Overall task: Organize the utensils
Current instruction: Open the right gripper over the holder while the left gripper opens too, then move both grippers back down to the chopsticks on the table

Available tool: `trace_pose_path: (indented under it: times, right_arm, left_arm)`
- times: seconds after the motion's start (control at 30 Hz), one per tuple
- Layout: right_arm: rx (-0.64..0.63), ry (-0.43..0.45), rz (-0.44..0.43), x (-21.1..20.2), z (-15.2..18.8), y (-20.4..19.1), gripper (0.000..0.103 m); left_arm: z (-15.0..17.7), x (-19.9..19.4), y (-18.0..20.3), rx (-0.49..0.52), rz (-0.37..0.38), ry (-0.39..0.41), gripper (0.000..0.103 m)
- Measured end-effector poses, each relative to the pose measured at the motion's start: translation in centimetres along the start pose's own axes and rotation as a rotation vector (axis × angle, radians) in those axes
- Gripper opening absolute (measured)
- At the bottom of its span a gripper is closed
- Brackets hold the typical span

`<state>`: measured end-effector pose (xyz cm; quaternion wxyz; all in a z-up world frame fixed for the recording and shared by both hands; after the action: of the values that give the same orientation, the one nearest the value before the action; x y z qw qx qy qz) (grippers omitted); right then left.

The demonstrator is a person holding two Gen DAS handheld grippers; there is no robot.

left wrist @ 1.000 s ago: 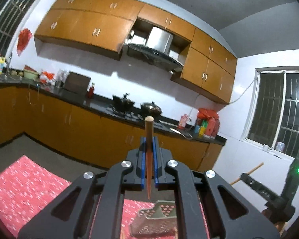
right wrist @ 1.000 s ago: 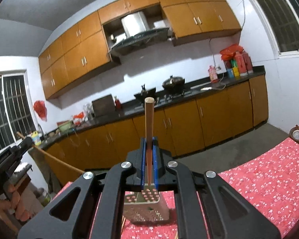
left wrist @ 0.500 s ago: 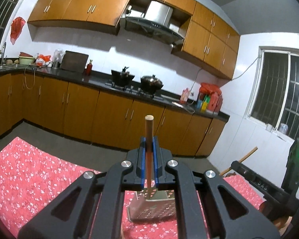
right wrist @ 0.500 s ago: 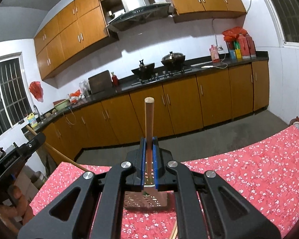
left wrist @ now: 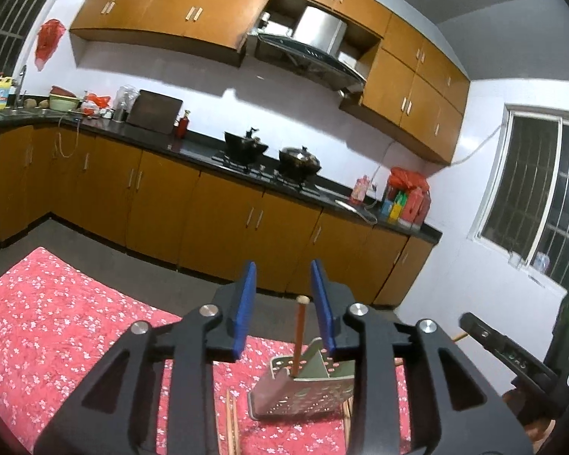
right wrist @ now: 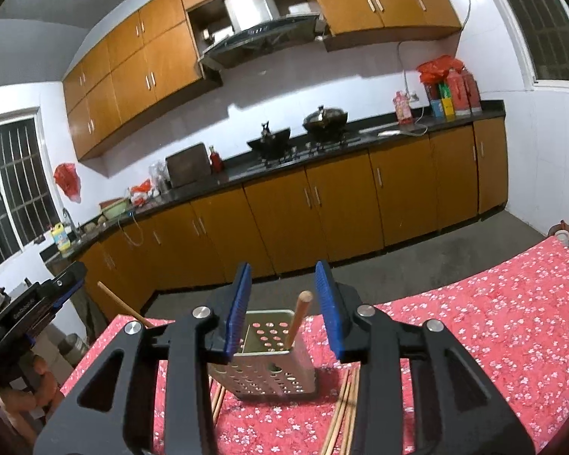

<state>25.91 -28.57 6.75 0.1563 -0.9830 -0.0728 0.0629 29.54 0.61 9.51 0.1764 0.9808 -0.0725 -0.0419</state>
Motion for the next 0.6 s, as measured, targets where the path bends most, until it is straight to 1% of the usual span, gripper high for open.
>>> trace_pose_path:
  times: [0.07,0.17,0.23,0.27,0.3,0.33,0.37,0.4,0.43,0.5,0.6]
  right_arm:
    - [0.018,0.020,0.015,-1.2,-0.3,0.9,0.037]
    - [0.034,0.006,0.062,-1.9,0.5,2.7,0.037]
    - [0.041,-0.044,0.109,-1.7,2.1,4.3,0.037]
    - [0.047,-0.086,0.131,-1.2,3.3,5.2,0.037]
    - [0.051,-0.121,0.147,-0.9,4.3,5.8,0.037]
    - [0.058,-0.197,0.162,-0.1,6.4,6.7,0.037]
    - [0.065,-0.246,0.166,0.3,7.8,7.1,0.036]
    - [0.068,-0.285,0.166,0.7,9.0,7.3,0.033]
    - [0.063,-0.352,0.162,1.2,11.1,7.5,0.027]
    - [0.054,-0.434,0.152,1.8,14.1,7.5,0.021]
    - [0.047,-0.512,0.135,1.9,17.7,7.4,0.016]
  left_arm:
    - [-0.3,-0.9,-1.0,-0.013,-0.017,0.011,0.033]
    - [0.1,-2.1,-2.7,-0.019,-0.058,0.006,0.033]
    - [1.1,-2.5,-3.9,-0.003,-0.094,-0.019,0.033]
    - [1.8,-2.5,-4.5,0.010,-0.115,-0.039,0.033]
    - [2.9,-2.5,-5.3,0.024,-0.137,-0.072,0.033]
    - [4.1,-2.3,-6.0,0.034,-0.158,-0.109,0.033]
    - [5.0,-2.1,-6.4,0.041,-0.172,-0.140,0.033]
    - [6.5,-1.9,-7.1,0.053,-0.188,-0.189,0.033]
    - [7.8,-1.8,-7.5,0.061,-0.198,-0.232,0.033]
    - [10.3,-1.4,-8.3,0.081,-0.217,-0.318,0.033]
    - [13.8,-1.4,-8.9,0.092,-0.216,-0.414,0.033]
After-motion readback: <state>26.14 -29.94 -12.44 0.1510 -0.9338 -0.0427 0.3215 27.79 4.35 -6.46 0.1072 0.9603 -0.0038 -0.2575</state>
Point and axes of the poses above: each gripper's, at about its wrist camera, not at the fingertips, and x roughly the way its jaws point, y to its right, z to its underside, the point moved 6 cm from there along x, roughly the way its jaws point, and after that the axes turned 10 degrees about y, right-handed, at the moved point
